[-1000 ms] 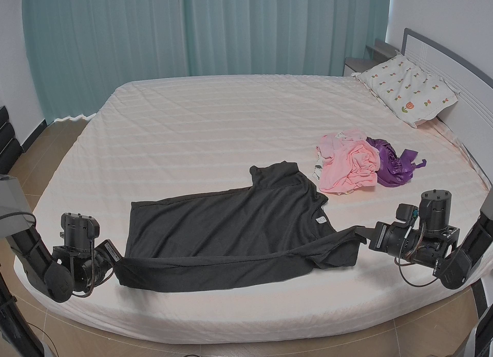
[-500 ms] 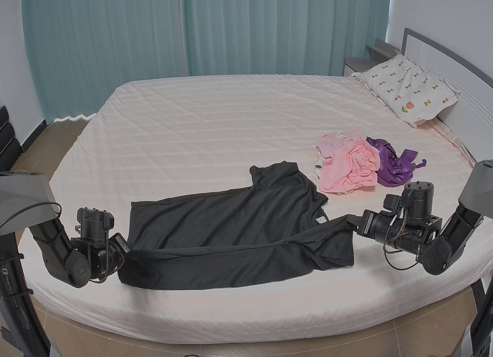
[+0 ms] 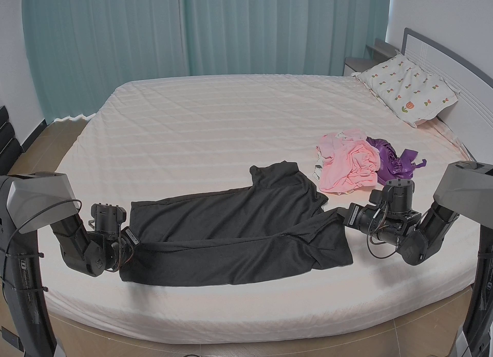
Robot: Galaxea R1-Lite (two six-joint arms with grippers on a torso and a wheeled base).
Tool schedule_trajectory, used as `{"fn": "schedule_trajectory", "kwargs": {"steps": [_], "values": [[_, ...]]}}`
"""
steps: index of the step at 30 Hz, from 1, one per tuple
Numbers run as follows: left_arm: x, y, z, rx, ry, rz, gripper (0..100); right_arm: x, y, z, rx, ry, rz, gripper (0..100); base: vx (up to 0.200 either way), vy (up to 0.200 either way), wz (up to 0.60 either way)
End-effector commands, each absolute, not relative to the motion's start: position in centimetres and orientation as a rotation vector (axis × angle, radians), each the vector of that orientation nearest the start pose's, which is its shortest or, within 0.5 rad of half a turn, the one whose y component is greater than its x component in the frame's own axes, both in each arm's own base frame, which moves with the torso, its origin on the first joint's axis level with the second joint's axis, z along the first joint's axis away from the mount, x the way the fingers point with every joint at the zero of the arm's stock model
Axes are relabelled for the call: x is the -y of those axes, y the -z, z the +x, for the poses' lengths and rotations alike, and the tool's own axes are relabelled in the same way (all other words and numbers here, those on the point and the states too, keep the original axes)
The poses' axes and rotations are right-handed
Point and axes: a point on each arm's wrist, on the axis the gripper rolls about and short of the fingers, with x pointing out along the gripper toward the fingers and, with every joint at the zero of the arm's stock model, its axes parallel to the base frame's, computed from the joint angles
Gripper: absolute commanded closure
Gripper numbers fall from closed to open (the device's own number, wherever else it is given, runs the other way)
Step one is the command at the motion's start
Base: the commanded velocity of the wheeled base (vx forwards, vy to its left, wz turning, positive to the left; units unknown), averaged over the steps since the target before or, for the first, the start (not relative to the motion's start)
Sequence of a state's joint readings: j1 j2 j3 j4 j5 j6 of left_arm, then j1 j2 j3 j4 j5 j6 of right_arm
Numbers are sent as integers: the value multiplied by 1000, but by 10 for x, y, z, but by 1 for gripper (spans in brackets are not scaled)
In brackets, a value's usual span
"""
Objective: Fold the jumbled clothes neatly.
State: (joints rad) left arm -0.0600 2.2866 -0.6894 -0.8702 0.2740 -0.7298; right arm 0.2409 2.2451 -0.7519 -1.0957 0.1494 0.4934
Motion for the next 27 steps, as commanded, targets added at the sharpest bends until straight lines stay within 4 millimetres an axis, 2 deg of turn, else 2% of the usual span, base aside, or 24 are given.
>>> {"fn": "schedule_trajectory", "kwargs": {"steps": [1, 8, 9, 18, 23, 27], "values": [[15, 28, 351, -615, -456, -572, 100, -95, -8, 368, -512, -272, 460, 100, 0, 0, 0], [15, 29, 354, -608, -455, -574, 100, -98, -4, 371, -516, -277, 459, 100, 0, 0, 0], [15, 30, 355, -609, -457, -574, 0, -98, -4, 371, -515, -279, 458, 100, 0, 0, 0], [13, 25, 358, -576, -468, -617, 0, -99, -2, 374, -511, -277, 457, 100, 0, 0, 0], [2, -1, 351, -510, -483, -673, 0, -99, -4, 372, -513, -273, 472, 100, 0, 0, 0], [-6, -15, 334, -513, -473, -712, 0, -98, -21, 365, -499, -273, 502, 100, 0, 0, 0]]}}
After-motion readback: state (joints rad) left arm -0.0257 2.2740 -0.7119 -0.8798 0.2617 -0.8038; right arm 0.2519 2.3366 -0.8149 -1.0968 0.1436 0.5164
